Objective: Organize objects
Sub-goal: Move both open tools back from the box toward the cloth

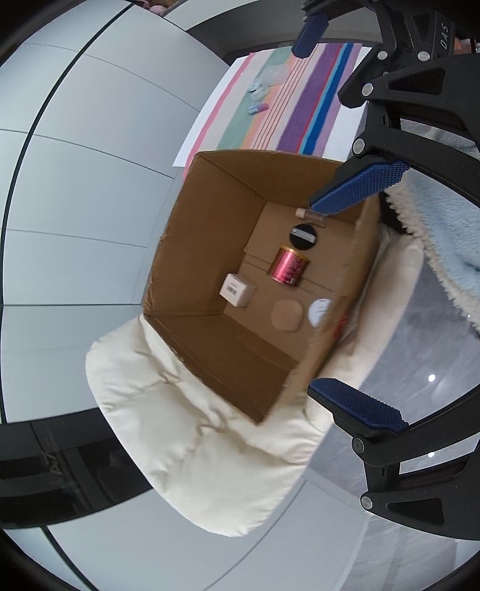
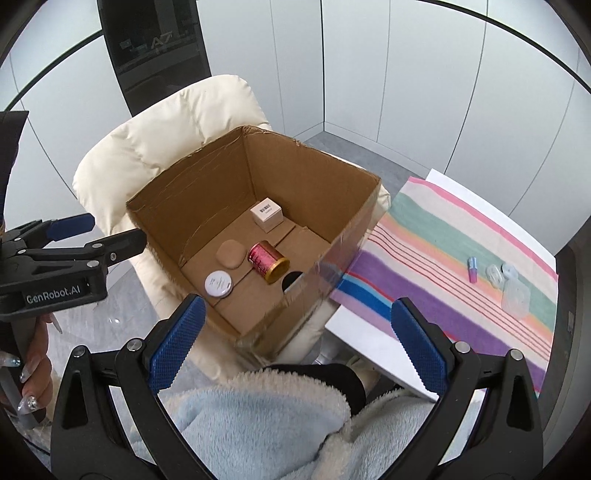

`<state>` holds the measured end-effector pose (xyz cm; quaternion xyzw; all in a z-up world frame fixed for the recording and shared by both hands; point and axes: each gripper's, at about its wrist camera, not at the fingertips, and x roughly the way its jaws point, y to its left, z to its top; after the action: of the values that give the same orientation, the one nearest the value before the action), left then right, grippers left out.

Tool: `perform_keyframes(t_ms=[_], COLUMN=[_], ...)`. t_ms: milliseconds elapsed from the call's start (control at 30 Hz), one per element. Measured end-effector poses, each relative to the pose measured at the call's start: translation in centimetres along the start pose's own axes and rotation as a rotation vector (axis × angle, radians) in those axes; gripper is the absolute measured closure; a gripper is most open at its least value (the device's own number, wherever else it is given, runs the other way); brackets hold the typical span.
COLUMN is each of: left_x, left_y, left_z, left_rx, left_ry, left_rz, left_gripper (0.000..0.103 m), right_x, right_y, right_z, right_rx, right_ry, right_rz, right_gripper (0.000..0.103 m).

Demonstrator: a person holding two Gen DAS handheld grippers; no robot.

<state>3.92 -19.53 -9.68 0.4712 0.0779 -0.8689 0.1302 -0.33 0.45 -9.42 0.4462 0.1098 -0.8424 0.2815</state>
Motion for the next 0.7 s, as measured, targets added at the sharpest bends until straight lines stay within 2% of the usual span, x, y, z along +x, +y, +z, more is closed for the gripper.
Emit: perform_keyframes(t_ms=[300, 533, 700], left_x=[-1.3, -1.1, -0.2], left_y=[-0.6, -2.0, -4.2], left_z=[-2.8, -2.7, -2.1], left_rx=[0.009, 0.034, 0.065], left_ry=[0.011, -0.007, 0.006], left_rz=[0.018, 0.010, -0.012], left_gripper=[0.011, 0.011, 0.011], right_x=[-2.2, -3.1, -3.6], right_y=[-1.0, -1.7, -3.8], right_z=[-2.6, -3.2, -3.7], right_rx=[0.027, 0.035, 0.077], right_ry=[-0.013, -0.029, -0.034], right_rz=[0.005, -0.018, -0.058], right_gripper=[0.001, 0.001, 0.001])
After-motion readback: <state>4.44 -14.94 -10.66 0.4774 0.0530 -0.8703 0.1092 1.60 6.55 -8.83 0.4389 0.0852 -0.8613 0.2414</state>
